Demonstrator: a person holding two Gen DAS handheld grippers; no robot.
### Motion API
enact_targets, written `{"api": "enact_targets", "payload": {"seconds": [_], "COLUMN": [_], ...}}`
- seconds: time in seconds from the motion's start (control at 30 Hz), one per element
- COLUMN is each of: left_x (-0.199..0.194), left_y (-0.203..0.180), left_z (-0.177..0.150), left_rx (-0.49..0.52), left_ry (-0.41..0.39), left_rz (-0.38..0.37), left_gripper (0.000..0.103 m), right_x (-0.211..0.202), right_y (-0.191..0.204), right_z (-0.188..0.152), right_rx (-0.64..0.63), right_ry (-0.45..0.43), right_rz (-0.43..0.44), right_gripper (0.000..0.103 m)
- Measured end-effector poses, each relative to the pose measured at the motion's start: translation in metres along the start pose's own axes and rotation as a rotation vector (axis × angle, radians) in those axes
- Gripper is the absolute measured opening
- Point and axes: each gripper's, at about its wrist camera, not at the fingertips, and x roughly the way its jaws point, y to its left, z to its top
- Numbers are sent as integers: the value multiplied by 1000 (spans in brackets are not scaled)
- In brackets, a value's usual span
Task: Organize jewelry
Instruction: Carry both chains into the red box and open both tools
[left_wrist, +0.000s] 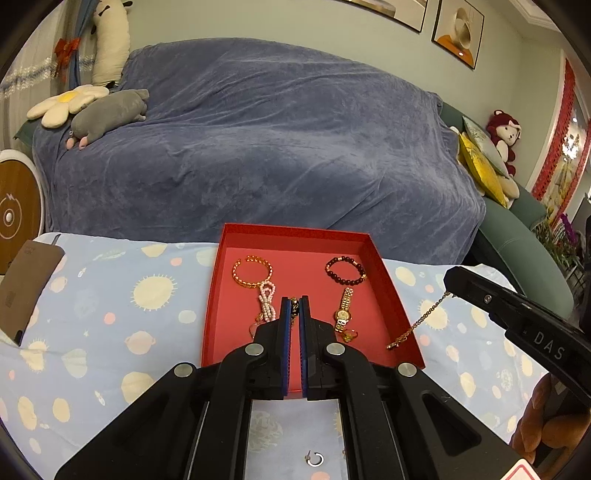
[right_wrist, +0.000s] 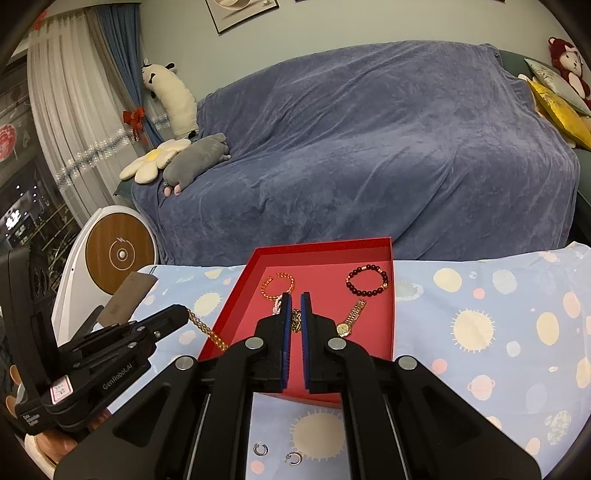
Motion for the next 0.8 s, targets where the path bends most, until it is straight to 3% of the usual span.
{"api": "enact_targets", "payload": {"seconds": [0.3, 0.8], "left_x": [31, 45], "left_y": [13, 36], "left_z": [-12, -13], "left_rx": [7, -61], "left_ry": [69, 96], "left_rz": [42, 43], "left_gripper": [2, 2], "right_x": [27, 49], "right_y": [-6, -15], "right_z": [-12, -23], "right_rx": [0, 6], "right_ry": [46, 96], "right_rz": [-11, -34], "right_gripper": [4, 4]}}
